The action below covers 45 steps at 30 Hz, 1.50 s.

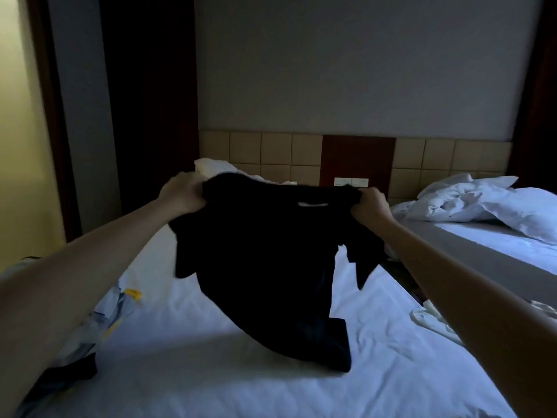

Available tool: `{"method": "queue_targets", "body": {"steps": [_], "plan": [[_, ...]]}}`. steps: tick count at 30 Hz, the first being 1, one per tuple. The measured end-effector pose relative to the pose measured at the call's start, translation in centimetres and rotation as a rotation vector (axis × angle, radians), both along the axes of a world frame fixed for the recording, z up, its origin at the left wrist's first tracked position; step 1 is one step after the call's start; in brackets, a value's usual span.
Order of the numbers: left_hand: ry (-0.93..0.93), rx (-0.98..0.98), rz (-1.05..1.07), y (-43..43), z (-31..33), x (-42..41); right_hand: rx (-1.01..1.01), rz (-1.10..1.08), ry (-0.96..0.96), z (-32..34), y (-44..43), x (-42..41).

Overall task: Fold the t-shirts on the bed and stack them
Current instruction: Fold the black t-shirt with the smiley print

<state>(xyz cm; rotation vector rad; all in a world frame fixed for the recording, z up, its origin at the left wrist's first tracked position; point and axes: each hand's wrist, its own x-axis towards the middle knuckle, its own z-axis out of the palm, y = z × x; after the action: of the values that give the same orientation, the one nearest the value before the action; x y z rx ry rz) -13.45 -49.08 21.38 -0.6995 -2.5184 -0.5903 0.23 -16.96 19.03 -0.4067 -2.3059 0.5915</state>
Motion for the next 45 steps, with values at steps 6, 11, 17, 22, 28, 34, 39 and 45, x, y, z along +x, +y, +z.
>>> {"method": "queue_targets", "body": {"steps": [6, 11, 17, 22, 28, 34, 39, 45], "plan": [[-0.185, 0.457, -0.268, 1.1, -0.9, 0.3, -0.423, 0.292, 0.11, 1.0, -0.9, 0.4], [-0.096, -0.5, -0.144, -2.3, -1.2, 0.3, 0.094, 0.216, -0.466, -0.3, 1.5, 1.0], [-0.058, -0.672, -0.012, -2.9, -3.9, -1.2, 0.506, 0.055, -0.567, -1.2, -0.2, 0.8], [-0.348, 0.021, -0.25, -3.9, -5.3, -1.8, 0.064, 0.262, -0.517, -2.4, -1.0, 0.2], [-0.544, 0.029, -0.39, -4.8, -6.2, 0.1, -0.029, 0.449, -0.601, -3.5, -1.4, 1.0], [-0.24, -0.622, -0.214, -3.5, -10.2, -1.0, 0.606, 0.173, -0.876, -8.3, -1.0, 0.1], [0.131, -0.221, 0.012, -2.4, -5.9, -1.4, 0.473, -0.02, -0.304, -5.7, -0.9, 0.5], [0.093, -0.071, -0.284, -2.6, -3.6, 0.2, 0.366, 0.095, -0.205, -1.8, -0.4, 1.6]]}}
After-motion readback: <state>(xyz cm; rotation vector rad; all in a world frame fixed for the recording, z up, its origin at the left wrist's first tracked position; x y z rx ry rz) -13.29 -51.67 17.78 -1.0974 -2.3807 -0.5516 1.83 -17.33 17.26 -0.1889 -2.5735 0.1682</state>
